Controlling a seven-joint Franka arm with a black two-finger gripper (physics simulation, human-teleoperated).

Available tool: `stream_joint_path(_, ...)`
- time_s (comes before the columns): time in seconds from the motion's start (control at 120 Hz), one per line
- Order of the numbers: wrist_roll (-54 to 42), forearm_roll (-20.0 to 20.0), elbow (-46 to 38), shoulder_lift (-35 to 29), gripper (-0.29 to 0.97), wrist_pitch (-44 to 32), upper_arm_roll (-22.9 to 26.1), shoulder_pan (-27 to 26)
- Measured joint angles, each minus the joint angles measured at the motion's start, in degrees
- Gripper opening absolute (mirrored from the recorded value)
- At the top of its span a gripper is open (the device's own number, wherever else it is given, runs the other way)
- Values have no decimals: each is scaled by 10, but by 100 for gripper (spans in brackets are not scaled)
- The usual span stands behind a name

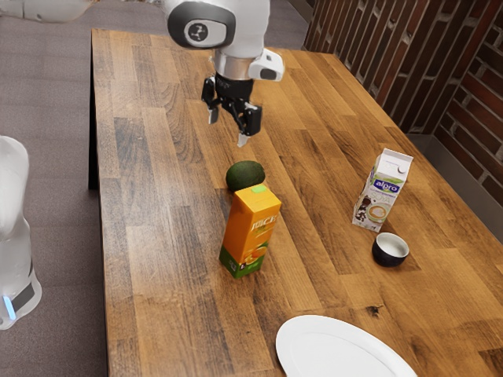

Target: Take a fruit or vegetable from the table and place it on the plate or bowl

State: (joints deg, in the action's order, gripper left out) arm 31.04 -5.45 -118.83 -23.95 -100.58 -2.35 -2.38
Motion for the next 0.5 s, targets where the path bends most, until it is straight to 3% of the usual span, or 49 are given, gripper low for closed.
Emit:
stream_joint_path(0.117,-53,19,-33,0,68,-35,-1,24)
stream_joint_path(0.217,-91,25,-33,38,68,-57,-3,67)
stream_joint_path(0.5,-171,37,-28,93,68,-112,-2,101)
